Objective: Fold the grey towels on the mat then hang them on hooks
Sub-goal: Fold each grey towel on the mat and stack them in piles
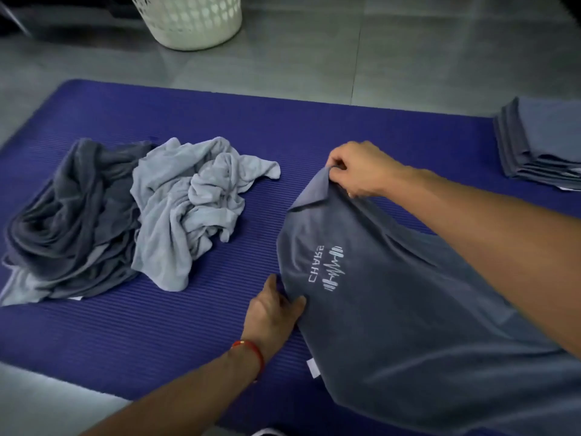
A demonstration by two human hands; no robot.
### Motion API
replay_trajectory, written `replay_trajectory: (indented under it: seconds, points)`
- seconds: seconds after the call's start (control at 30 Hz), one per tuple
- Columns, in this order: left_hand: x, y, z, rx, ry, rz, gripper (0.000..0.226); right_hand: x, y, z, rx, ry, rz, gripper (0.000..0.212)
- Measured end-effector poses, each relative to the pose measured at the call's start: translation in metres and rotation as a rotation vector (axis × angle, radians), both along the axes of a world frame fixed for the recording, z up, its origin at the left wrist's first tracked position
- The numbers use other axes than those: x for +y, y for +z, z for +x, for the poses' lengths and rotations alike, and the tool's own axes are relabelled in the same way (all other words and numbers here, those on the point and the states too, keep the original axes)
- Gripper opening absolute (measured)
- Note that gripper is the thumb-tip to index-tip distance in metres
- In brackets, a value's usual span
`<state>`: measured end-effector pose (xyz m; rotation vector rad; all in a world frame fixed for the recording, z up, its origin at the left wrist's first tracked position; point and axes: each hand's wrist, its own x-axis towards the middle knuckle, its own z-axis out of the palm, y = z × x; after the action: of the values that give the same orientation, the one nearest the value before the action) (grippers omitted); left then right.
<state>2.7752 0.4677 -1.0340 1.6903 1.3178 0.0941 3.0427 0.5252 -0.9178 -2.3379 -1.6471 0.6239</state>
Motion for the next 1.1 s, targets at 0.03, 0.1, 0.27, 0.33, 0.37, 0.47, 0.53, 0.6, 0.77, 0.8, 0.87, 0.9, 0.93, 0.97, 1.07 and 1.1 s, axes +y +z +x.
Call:
replay_trajectory:
  seconds: [0.03, 0.1, 0.27, 0.33, 0.37, 0.47, 0.53, 0.6, 0.77, 0.8, 0.87, 0.9, 0.93, 0.97, 1.07, 1.1]
  points:
    - [0.004, -0.002, 0.005, -0.008, 0.017, -0.003, 0.048, -0.005, 0.0, 0.003, 0.044, -0.042, 0.042, 0.016]
    - [0.009, -0.003, 0.018, -0.057, 0.098, -0.055, 0.043, -0.015, 0.003, 0.01, 0.094, -0.073, 0.121, 0.022]
    - [0.012, 0.004, 0.041, -0.265, 0.147, -0.203, 0.016, -0.024, 0.024, 0.027, 0.02, -0.104, 0.291, 0.03]
    - [0.013, 0.018, 0.033, -0.435, 0.172, -0.329, 0.014, -0.024, 0.034, 0.031, -0.032, -0.101, 0.282, 0.028]
    - [0.013, 0.025, 0.026, -0.527, 0.181, -0.41, 0.015, -0.022, 0.038, 0.031, -0.041, -0.082, 0.255, 0.026]
    - [0.019, 0.027, -0.006, -0.609, 0.192, -0.464, 0.019, -0.008, 0.042, 0.022, 0.007, -0.053, 0.17, 0.025]
    - [0.026, 0.021, -0.035, -0.577, 0.185, -0.511, 0.027, 0.007, 0.039, 0.014, 0.026, -0.061, 0.155, 0.026]
    - [0.032, 0.02, -0.062, -0.535, 0.122, -0.766, 0.033, 0.026, 0.03, 0.005, 0.05, -0.093, 0.181, 0.029]
    - [0.037, 0.011, -0.105, -0.506, 0.036, -0.764, 0.028, 0.065, -0.015, -0.031, 0.005, -0.114, 0.173, 0.031]
    - [0.038, 0.008, -0.109, -0.466, 0.075, -0.65, 0.029, 0.069, -0.028, -0.036, 0.025, -0.115, 0.166, 0.032]
    - [0.037, 0.003, -0.118, -0.326, 0.1, -0.444, 0.031, 0.075, -0.057, -0.043, 0.072, -0.11, 0.158, 0.031]
    - [0.035, 0.0, -0.12, -0.263, 0.094, -0.373, 0.028, 0.075, -0.072, -0.046, 0.079, -0.078, 0.124, 0.028]
    - [0.033, -0.001, -0.12, -0.21, 0.081, -0.316, 0.024, 0.073, -0.086, -0.049, 0.08, -0.028, 0.055, 0.031]
    - [0.029, -0.004, -0.12, -0.168, 0.078, -0.277, 0.02, 0.068, -0.099, -0.051, 0.081, 0.037, -0.039, 0.043]
    - [0.023, -0.012, -0.119, -0.122, 0.129, -0.228, 0.014, 0.047, -0.129, -0.056, 0.07, 0.162, -0.086, 0.063]
    - [0.021, -0.013, -0.119, -0.124, 0.142, -0.225, 0.013, 0.037, -0.133, -0.059, 0.024, 0.193, -0.025, 0.063]
